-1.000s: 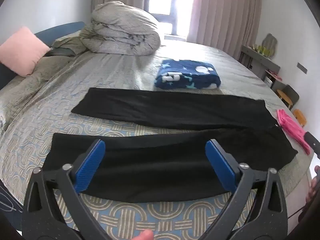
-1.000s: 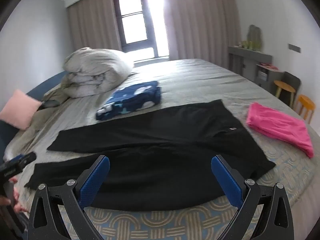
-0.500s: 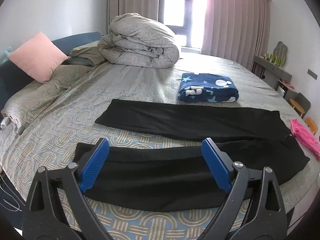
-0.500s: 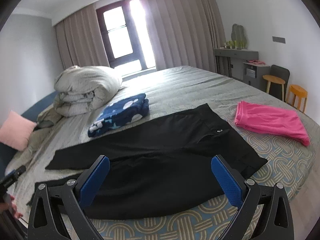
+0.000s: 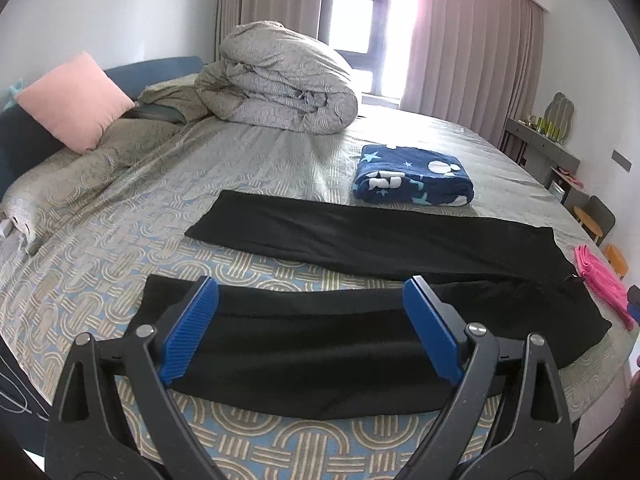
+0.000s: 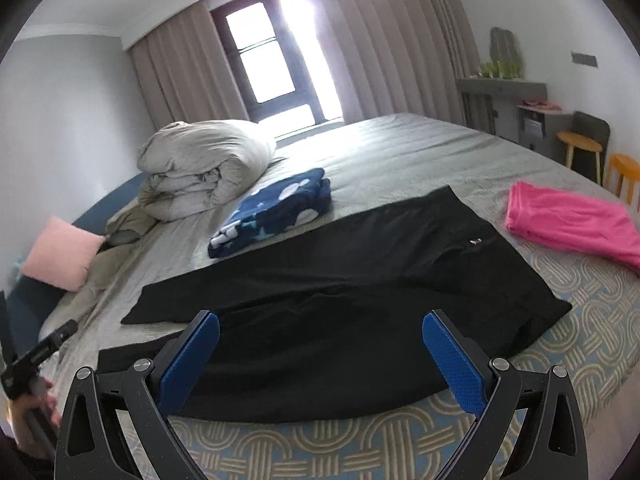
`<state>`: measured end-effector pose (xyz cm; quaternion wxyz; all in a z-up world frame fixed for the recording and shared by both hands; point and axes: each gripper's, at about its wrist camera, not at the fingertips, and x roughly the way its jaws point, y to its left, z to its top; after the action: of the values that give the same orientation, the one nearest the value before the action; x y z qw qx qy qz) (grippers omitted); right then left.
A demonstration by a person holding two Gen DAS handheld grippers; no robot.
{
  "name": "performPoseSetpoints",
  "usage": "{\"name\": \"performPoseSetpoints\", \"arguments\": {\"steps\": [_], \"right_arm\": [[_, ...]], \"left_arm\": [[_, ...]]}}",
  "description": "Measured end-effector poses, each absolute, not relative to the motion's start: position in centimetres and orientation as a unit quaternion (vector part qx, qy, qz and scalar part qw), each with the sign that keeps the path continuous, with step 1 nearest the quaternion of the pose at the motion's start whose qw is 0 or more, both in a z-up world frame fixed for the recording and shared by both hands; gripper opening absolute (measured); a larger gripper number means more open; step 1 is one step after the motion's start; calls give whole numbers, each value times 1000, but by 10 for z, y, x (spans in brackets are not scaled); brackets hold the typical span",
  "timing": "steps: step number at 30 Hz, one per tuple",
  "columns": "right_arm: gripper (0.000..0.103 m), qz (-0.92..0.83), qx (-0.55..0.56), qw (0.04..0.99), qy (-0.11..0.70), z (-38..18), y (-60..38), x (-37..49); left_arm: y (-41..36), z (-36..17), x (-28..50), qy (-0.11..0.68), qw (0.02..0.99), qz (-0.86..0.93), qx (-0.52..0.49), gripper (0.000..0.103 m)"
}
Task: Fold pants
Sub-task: 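Move both grippers over the waistband of the nearer black pants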
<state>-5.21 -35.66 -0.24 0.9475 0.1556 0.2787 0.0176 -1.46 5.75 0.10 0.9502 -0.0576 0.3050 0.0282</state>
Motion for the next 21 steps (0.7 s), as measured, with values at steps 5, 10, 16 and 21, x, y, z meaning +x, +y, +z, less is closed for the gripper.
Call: {"name": "performPoseSetpoints", "arguments": {"steps": [5,10,16,21], "right_arm": [[100,8,163,945,283,-5,-364,-54],[95,0,173,941,290,-11,-373,-51],[95,2,182,938,295,-15,-377,-48],[95,0,192,935,300,-22,-385,-49]], "left_arm": [[60,-4,-16,312,948,28,-60,94],[65,-8,-15,326,942,25,-76,94],[74,-15,-13,338,937,39,-83,94],[83,-21,-12,346,932,50,-92,94]]}}
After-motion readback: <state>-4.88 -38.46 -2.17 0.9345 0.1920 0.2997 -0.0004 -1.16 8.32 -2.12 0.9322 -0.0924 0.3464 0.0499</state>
